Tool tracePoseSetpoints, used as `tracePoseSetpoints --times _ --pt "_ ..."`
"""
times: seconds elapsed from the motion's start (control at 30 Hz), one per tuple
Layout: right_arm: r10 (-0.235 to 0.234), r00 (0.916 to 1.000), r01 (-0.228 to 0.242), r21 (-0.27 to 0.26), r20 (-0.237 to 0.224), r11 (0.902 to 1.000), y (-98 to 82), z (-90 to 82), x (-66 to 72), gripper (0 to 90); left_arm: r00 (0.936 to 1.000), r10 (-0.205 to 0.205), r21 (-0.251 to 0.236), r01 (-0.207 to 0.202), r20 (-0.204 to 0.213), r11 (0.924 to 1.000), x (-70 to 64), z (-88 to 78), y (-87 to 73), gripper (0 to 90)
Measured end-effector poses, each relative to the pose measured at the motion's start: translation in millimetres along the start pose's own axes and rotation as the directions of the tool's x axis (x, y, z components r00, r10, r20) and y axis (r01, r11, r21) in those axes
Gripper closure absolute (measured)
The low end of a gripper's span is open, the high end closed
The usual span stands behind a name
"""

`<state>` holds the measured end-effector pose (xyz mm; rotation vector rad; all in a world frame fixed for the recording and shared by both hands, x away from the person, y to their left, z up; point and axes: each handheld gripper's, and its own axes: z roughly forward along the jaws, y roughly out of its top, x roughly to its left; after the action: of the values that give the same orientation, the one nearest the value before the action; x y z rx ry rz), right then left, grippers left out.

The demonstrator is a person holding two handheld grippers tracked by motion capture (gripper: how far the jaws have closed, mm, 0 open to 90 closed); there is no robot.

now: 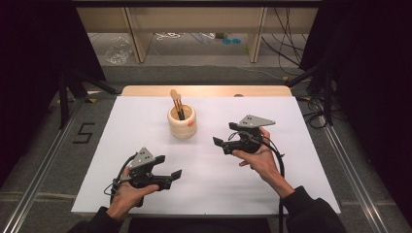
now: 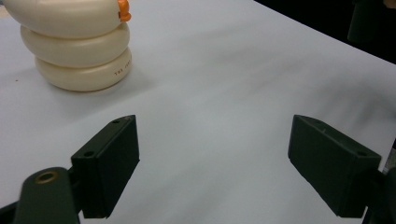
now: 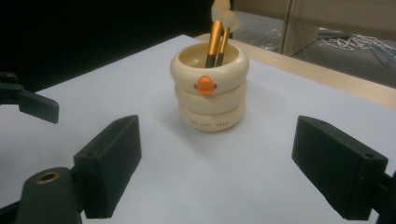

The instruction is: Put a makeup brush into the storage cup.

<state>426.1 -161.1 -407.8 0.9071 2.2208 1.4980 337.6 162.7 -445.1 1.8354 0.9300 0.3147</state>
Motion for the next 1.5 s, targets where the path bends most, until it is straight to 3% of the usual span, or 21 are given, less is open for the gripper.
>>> tracePoseSetpoints --times 0.27,0.5,0.83,1.27,1.5 --pt "-0.001 1.0 0.001 -0.002 -0.005 1.0 -8.1 -8.0 5.1 16.6 1.0 0.001 0.0 -0.001 0.0 1.0 -0.3 0.3 0.1 16.2" --pt "-0.008 0.9999 0.008 0.03 0.008 0.9995 -17.3 -14.2 9.0 16.6 1.0 0.005 0.001 -0.005 -0.005 1.0 0.8 -0.5 0.3 16.2" --pt "0.011 0.9999 -0.011 0.027 0.001 0.9996 -26.8 -23.5 11.6 16.6 1.0 0.001 0.001 -0.001 -0.001 1.0 -0.3 0.4 0.1 16.2" --pt "-0.005 0.9998 0.005 0.053 0.017 0.9986 -37.3 -34.7 23.1 16.3 1.0 0.001 0.001 -0.001 -0.006 1.0 -0.4 0.3 -0.3 16.2" --pt "0.014 0.9997 -0.016 0.064 0.02 0.9978 -45.3 -37.9 24.9 16.4 1.0 0.0 0.001 0.0 -0.005 1.0 -0.6 0.1 -0.4 16.2"
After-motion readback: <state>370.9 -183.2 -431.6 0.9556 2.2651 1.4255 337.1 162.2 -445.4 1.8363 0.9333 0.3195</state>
